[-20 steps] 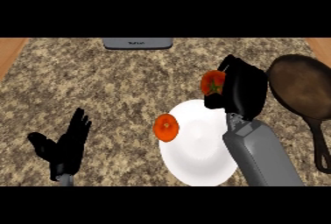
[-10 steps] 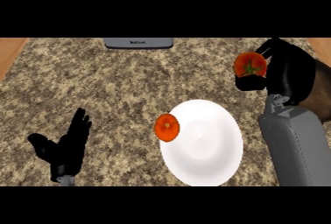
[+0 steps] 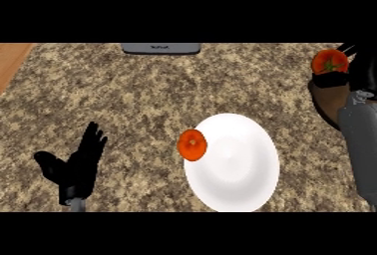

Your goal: Pick the tomato from the plate and place it in the pan

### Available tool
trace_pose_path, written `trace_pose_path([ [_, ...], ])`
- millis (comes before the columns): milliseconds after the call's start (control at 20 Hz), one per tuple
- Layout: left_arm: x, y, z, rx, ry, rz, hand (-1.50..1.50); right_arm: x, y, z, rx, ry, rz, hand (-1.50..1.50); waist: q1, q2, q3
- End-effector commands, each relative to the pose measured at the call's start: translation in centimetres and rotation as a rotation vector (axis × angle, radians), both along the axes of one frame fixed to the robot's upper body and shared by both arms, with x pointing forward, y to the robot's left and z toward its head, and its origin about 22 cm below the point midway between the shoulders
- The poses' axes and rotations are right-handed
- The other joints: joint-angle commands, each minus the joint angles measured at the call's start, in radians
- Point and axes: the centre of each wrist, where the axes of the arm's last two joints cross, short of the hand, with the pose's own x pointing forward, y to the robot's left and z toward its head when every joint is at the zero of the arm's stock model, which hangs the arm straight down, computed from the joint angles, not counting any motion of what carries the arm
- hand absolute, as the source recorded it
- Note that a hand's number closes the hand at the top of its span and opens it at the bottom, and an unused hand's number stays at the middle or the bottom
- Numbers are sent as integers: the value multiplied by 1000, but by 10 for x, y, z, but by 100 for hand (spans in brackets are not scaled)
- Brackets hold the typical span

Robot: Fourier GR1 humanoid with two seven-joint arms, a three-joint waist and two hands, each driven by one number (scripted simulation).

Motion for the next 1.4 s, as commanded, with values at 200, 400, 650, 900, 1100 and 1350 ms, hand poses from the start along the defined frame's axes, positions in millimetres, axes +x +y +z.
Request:
trace_pose_path([
  [200, 12, -10, -2, -21, 47, -20, 0, 13, -84, -28, 75, -10, -60, 150, 26, 20, -4],
  [400, 9, -13, -18, -17, 48, -36, 0, 0, -116, -44, 55, -26, -48, 150, 24, 23, -4],
  [650, 6, -18, -10, -20, 33, -65, 0, -6, -142, -43, 123, 234, -132, -150, 49, 30, -2],
  [900, 17, -21, 2, -7, 37, -75, 0, -15, -144, -66, 80, 160, -92, -150, 62, 40, 2],
  [1100, 15, -27, 4, -22, 17, -61, 0, -2, -143, -41, 213, -12, -17, -150, 62, 36, 4],
  [1350, -1, -14, -9, -17, 38, -41, 0, -7, -153, -37, 493, -265, 83, -150, 39, 26, 5],
])
